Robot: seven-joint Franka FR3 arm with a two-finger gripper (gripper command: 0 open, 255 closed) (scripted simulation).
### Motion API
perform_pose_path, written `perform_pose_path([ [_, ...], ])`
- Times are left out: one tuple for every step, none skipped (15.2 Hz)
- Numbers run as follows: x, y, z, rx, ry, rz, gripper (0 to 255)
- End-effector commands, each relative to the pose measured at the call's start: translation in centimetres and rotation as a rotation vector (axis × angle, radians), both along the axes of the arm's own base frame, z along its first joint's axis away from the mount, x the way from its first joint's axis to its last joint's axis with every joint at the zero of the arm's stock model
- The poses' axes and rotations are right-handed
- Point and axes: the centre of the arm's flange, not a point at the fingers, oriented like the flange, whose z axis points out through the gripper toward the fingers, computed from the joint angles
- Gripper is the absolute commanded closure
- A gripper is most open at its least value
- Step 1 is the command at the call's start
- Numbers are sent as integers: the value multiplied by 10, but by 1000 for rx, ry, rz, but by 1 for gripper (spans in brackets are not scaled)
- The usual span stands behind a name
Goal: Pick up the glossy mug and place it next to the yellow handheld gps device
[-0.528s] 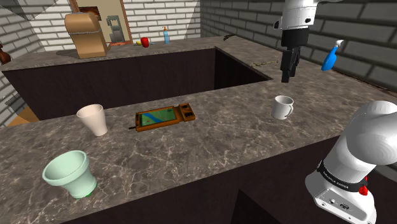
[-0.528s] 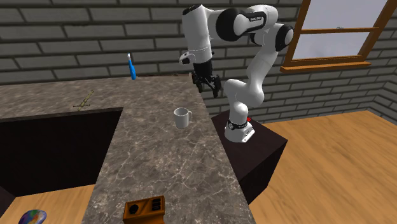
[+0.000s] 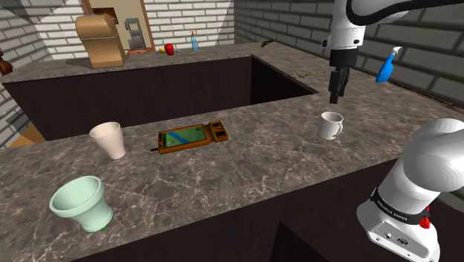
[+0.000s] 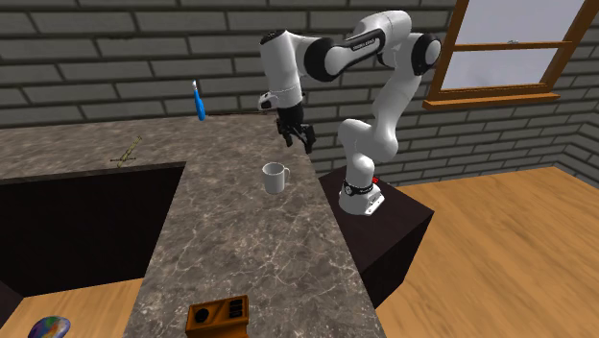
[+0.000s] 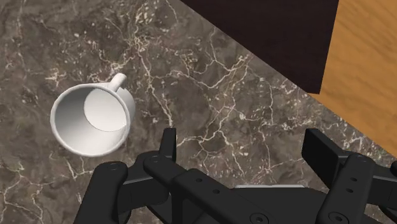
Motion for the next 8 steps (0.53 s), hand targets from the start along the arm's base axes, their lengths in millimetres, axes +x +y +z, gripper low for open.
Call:
perform_pose_path([
  [7,-18,-15,-5,-1,-1,0],
  [9,-28,-23,-7,-2,-2,0],
  [12,-38,-31,-9,-2,-3,0],
  [14,-48,-39,-11,-2,-4,0],
  [16,-58,-47,-13,-2,-5,0],
  [18,-68,-55,-15,-3,-5,0],
  [20,-78,-62,-16,-3,-6,0],
  [22,-89,-70,-18,-3,-7,0],
])
